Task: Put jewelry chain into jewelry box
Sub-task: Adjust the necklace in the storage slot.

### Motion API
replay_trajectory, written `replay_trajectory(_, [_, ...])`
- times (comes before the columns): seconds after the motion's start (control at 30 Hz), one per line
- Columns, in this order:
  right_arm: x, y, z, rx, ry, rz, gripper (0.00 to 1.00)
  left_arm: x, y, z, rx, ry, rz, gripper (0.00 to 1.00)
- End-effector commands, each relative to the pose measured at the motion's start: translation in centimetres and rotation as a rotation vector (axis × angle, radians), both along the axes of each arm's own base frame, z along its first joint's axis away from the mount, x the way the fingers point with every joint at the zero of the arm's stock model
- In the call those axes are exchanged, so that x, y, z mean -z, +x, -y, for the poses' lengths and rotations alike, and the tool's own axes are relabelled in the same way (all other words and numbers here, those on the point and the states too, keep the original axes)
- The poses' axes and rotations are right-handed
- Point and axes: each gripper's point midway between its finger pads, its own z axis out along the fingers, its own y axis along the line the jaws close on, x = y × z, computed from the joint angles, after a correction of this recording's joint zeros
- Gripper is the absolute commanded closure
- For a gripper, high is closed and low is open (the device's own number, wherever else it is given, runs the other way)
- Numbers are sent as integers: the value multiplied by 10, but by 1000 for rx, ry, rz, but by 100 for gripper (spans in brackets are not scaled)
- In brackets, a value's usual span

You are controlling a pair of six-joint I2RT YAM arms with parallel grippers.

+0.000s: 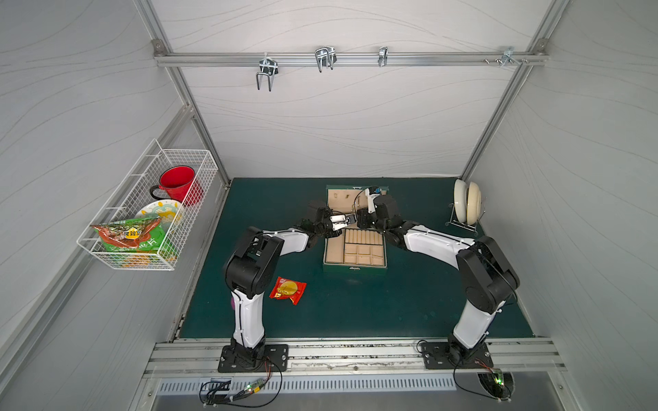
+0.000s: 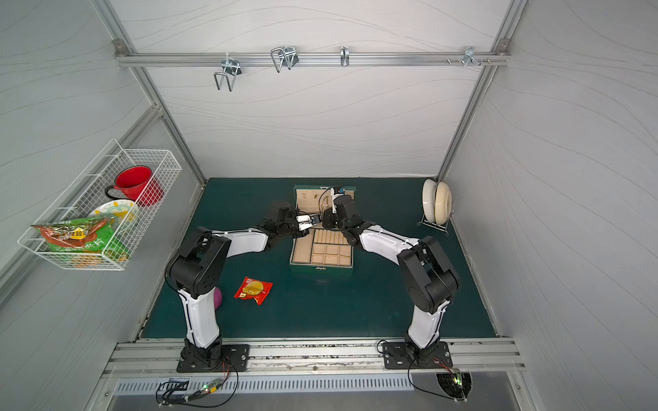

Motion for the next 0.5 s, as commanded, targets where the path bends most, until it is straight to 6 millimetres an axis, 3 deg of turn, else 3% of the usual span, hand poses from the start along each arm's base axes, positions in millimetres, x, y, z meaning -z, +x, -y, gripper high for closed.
replay_trajectory(0.0, [-18, 0, 1, 8, 15, 53, 100, -11, -4, 3, 8, -30, 11, 100])
replay_trajectory(0.47, [-44, 9, 1, 19, 13, 134, 100, -5, -13, 5, 32, -6, -32, 100])
